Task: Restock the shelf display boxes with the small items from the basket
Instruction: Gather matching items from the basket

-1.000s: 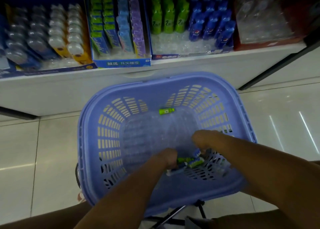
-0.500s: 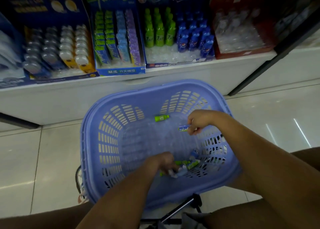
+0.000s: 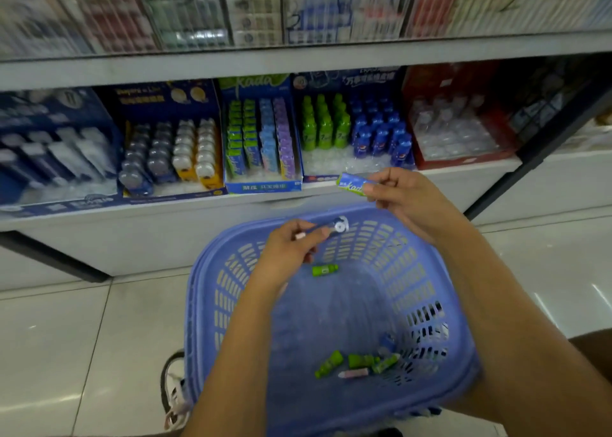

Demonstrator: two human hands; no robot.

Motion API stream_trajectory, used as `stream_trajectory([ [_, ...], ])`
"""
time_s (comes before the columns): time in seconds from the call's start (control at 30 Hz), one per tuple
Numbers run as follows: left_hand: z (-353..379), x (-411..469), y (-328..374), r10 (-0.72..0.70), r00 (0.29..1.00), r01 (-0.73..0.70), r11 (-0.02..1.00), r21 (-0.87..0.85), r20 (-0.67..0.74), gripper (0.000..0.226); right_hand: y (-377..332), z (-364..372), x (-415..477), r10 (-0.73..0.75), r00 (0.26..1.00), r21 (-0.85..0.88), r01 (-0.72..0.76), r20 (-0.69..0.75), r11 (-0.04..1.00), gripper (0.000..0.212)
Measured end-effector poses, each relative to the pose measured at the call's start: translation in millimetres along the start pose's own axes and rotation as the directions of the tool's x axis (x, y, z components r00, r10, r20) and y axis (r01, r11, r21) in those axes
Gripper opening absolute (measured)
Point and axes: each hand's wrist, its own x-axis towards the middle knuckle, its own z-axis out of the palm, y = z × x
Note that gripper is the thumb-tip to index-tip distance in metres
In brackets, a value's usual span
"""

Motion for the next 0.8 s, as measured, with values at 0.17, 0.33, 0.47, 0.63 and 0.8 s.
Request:
stream_trajectory([
  [0.17, -10, -14, 46, 0.127, 0.992, -0.127, 0.926, -0.356, -0.024, 0.003, -30, 36, -3, -0.120, 0.975, -0.172, 0.153, 0.186, 0.973, 0.030],
  [0.33, -40, -21, 58, 0.131, 0.969, -0.193, 0.932, -0.306, -0.209, 0.006, -44, 71, 7, -0.204, 0.929, -0.497, 0.341, 0.309, 0.798, 0.040],
  [0.47, -68, -22, 57, 0.130, 0.927, -0.201, 0.964, -0.172, -0.351, 0.006, -55, 100, 37, -0.423, 0.892, -0.581, 0.431, 0.159, 0.690, 0.024],
  [0.63, -89, -25, 53, 0.159, 0.916, -0.215, 0.970, -0.115, -0.369, 0.016, -60, 133, 75, -0.462, 0.855, -0.764, 0.458, 0.237, 0.455, 0.025],
  [0.8, -101, -28, 50, 0.154, 0.919, -0.207, 0.972, -0.112, -0.363, 0.008, -56, 143, 92, -0.428, 0.872, -0.828, 0.413, 0.238, 0.380, 0.020],
])
